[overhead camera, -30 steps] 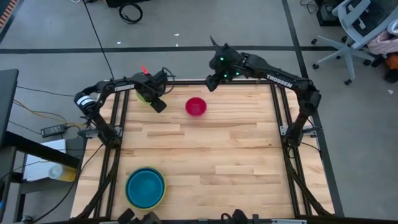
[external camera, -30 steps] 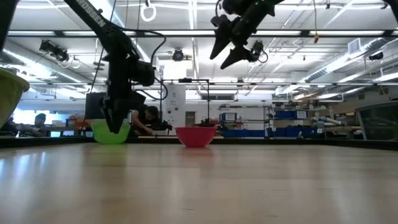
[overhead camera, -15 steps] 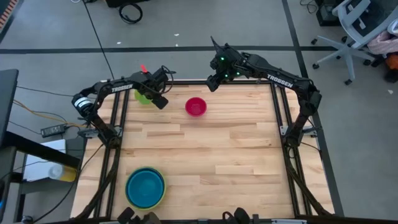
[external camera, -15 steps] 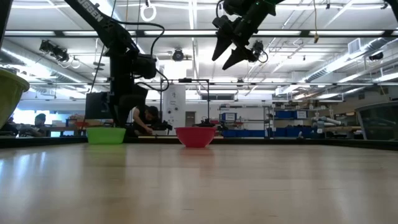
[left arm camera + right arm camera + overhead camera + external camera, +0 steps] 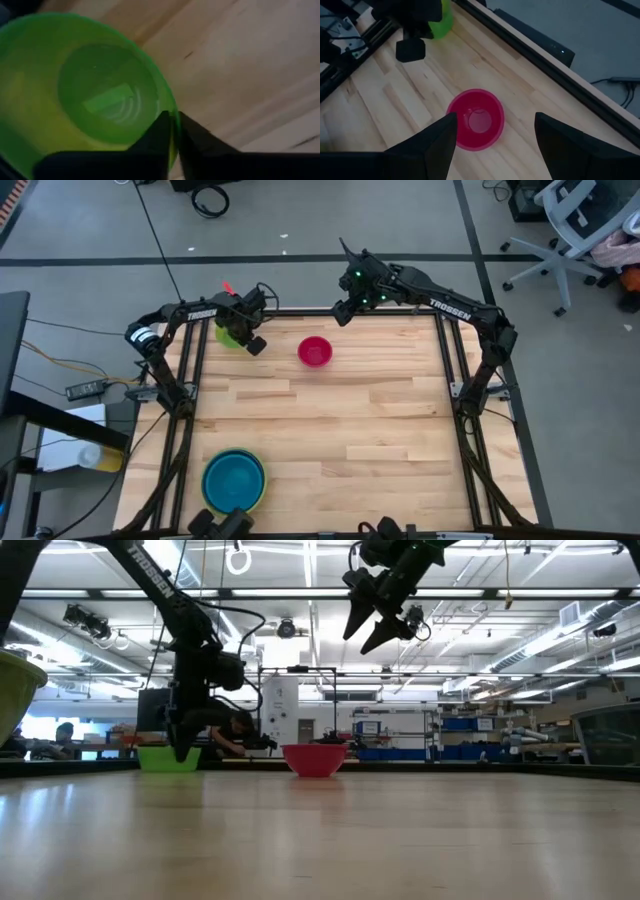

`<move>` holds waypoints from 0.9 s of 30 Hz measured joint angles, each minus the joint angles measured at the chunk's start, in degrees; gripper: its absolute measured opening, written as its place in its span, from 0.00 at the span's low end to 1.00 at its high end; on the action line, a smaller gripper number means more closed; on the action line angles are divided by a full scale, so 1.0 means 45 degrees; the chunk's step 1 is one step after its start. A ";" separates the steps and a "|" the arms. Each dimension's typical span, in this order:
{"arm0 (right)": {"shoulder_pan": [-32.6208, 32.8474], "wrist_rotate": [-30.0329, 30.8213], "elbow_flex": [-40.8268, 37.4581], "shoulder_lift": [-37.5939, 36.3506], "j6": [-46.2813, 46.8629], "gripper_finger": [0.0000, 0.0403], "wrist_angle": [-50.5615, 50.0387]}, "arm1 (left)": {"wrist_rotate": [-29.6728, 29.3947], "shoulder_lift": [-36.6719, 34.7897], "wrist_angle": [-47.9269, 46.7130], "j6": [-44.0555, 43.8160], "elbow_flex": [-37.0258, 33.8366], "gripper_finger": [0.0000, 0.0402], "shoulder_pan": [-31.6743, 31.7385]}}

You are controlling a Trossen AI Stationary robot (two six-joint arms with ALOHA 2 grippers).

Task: Nest bowls inside each other
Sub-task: Stack the green bowl on top of the blue bowl

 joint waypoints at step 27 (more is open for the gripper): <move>0.1418 0.1270 -0.0005 0.0010 0.1989 0.66 -0.0044 | 0.2073 -0.9877 -0.4299 -0.4331 -0.0005 0.00 -1.7345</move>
